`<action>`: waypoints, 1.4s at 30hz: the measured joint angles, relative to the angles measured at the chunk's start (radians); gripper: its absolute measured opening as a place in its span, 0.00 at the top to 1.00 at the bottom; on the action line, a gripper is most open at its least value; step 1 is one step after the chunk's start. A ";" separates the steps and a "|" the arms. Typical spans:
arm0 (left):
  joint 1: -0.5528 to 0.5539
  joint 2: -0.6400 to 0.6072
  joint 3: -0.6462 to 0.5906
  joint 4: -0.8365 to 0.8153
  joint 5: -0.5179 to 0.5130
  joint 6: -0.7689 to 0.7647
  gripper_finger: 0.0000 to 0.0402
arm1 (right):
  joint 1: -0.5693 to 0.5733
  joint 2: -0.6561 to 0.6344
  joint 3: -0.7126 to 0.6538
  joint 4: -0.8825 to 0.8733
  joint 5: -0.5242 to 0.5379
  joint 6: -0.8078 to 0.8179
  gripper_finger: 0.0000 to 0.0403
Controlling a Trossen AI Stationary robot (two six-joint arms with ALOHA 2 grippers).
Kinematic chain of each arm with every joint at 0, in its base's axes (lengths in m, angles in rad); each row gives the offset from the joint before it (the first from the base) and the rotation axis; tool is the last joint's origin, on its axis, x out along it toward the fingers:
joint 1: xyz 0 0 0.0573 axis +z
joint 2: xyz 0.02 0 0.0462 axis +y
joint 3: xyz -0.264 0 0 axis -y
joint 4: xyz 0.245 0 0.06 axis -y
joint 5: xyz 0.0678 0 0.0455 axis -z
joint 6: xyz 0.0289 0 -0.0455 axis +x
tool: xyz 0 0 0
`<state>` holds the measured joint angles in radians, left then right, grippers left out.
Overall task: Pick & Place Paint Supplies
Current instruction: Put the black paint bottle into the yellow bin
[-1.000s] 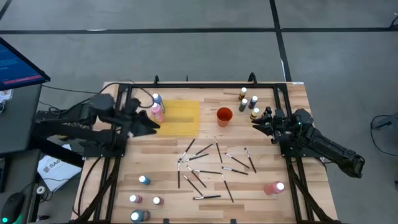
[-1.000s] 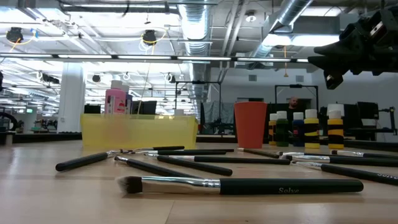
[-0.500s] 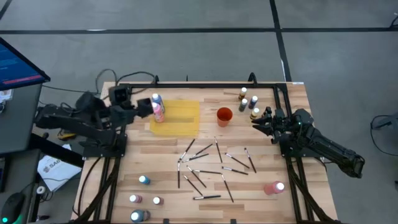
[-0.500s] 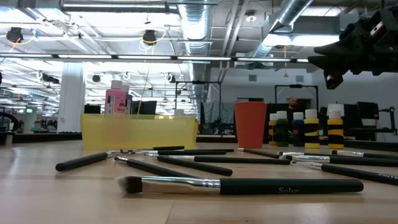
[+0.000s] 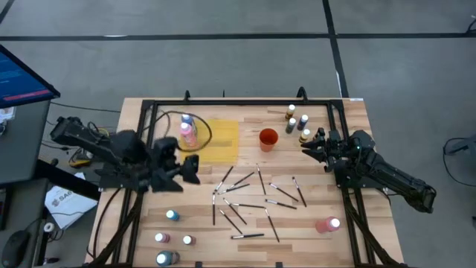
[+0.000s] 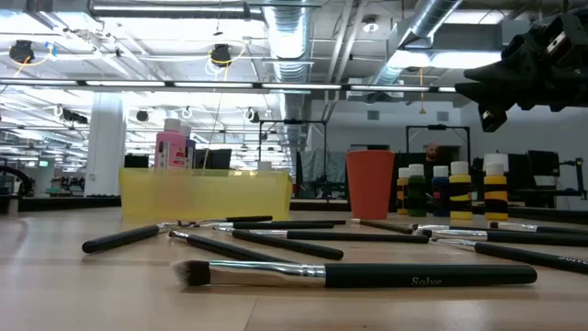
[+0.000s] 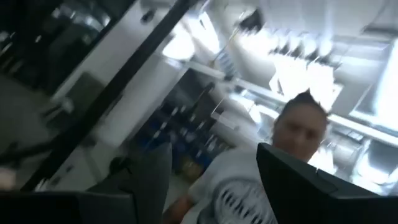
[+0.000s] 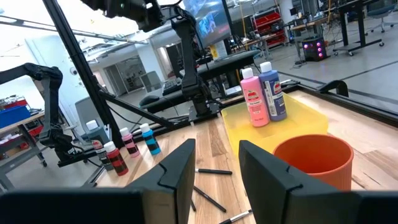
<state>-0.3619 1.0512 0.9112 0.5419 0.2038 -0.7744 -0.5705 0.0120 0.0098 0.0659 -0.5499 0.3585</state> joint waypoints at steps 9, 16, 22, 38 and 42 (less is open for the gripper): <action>-0.159 -0.001 0.000 -0.219 -0.172 0.041 0.44 | 0.000 0.000 0.000 0.000 0.000 0.000 0.70; -0.302 0.000 0.062 -0.315 -0.370 0.083 0.49 | 0.000 0.000 0.000 0.000 0.000 0.000 0.70; -0.420 0.038 0.161 -0.359 -0.527 0.064 0.52 | 0.000 0.000 0.000 0.000 0.000 0.000 0.70; -0.590 0.306 0.519 -0.706 -0.762 -0.051 0.57 | 0.000 0.000 0.000 0.000 0.000 0.000 0.70; -0.613 0.345 0.520 -0.816 -0.773 -0.102 0.59 | 0.000 0.000 0.000 0.000 0.000 0.000 0.70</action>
<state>-0.9746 1.3966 1.4307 -0.2743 -0.5690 -0.8767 -0.5701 0.0120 0.0101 0.0662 -0.5495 0.3588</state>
